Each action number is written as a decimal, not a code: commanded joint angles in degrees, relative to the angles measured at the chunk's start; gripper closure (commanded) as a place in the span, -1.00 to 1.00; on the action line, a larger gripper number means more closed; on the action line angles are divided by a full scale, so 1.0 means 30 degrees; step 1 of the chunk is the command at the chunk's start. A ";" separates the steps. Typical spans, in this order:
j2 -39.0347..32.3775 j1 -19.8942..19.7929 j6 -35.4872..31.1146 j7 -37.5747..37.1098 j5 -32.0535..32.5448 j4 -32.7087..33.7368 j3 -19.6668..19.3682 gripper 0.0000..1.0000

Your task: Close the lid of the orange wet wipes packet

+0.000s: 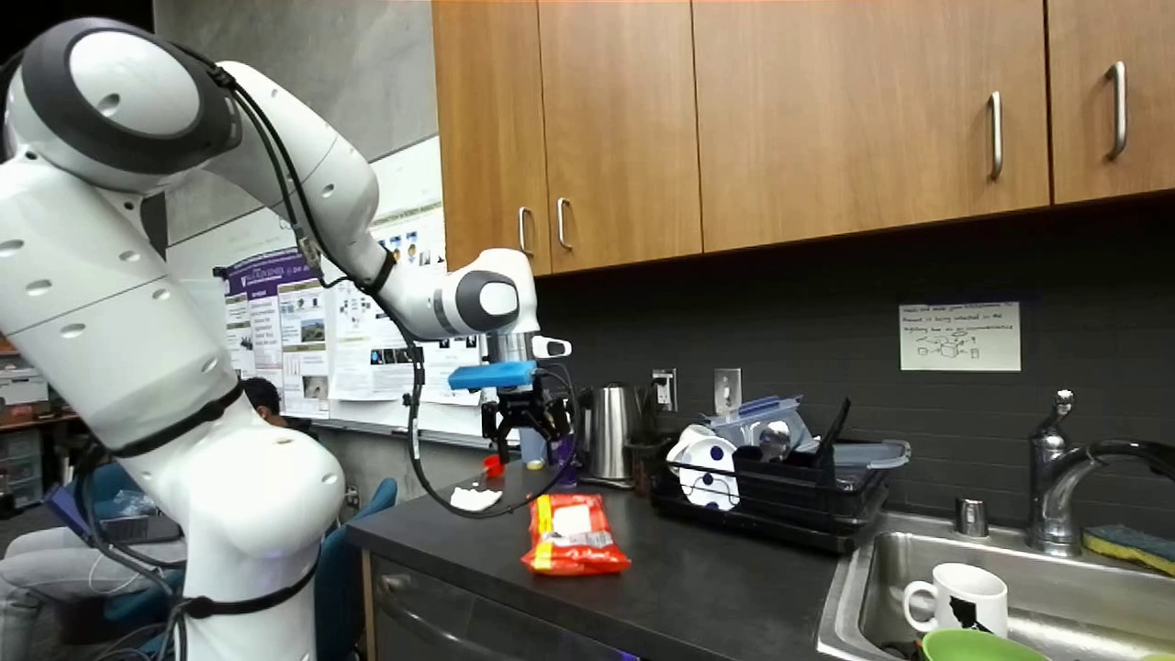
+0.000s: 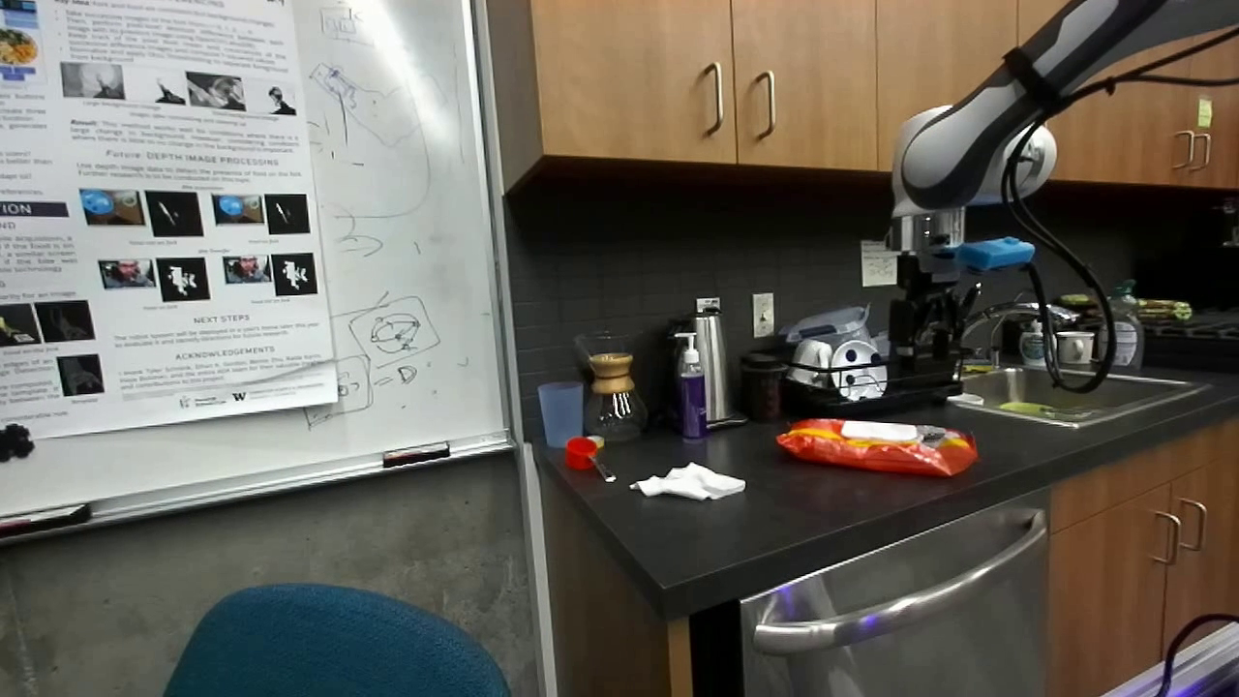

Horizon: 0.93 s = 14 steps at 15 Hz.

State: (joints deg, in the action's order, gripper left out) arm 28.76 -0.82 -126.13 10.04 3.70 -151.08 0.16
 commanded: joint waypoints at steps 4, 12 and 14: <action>-0.0732 -0.0091 0.0136 -0.1612 0.0092 0.1374 -0.0112 -1.00; -0.0655 -0.0031 0.0095 -0.1394 0.0024 0.1453 -0.0505 -1.00; -0.0695 -0.0024 0.0095 -0.1394 0.0023 0.1460 -0.0503 -1.00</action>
State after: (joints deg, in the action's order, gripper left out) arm 26.67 -1.14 -125.99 5.96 3.66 -146.79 -1.13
